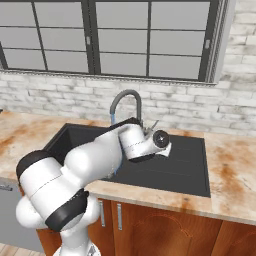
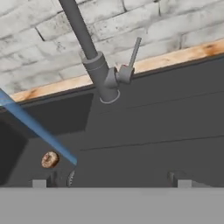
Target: Turn on the sink faucet. Then move the mushroom from the counter to the sink. Turn off the sink. Move the vegetable from the sink to the pot next to the stove. Finally move the pot to the front center burner.
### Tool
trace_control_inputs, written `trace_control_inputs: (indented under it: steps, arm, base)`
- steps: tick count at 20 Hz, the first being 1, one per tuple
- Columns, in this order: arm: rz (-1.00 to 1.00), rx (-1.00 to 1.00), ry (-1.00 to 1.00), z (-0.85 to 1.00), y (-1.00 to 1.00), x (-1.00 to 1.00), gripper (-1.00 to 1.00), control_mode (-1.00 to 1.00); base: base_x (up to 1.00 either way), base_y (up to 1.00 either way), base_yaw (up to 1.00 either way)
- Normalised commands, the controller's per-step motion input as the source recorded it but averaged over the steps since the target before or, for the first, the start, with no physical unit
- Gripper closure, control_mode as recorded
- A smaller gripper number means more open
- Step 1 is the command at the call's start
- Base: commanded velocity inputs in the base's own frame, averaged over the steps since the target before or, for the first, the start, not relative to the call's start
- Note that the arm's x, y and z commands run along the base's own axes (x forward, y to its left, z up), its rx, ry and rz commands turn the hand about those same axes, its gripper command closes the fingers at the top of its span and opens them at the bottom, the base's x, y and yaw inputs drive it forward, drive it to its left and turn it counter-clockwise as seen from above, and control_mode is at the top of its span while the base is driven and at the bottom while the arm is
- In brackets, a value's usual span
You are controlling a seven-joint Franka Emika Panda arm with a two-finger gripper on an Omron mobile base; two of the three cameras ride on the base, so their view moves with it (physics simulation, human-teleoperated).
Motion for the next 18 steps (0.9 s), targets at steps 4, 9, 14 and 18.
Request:
trace_control_inputs:
  steps: [4,9,14,18]
  arm:
    - [0.26,0.08,-0.23,0.08,-0.06,0.49,-1.00,-1.00]
    - [0.28,0.04,-0.23,0.17,-0.05,0.45,-1.00,-1.00]
    - [0.29,0.00,-0.25,0.12,-0.20,0.36,-1.00,-1.00]
    - [0.31,0.00,-0.29,0.00,-0.19,0.33,-1.00,-1.00]
  base:
    - [0.00,0.00,0.00]
    - [0.00,0.00,0.00]
    - [0.00,0.00,0.00]
    - [0.00,0.00,0.00]
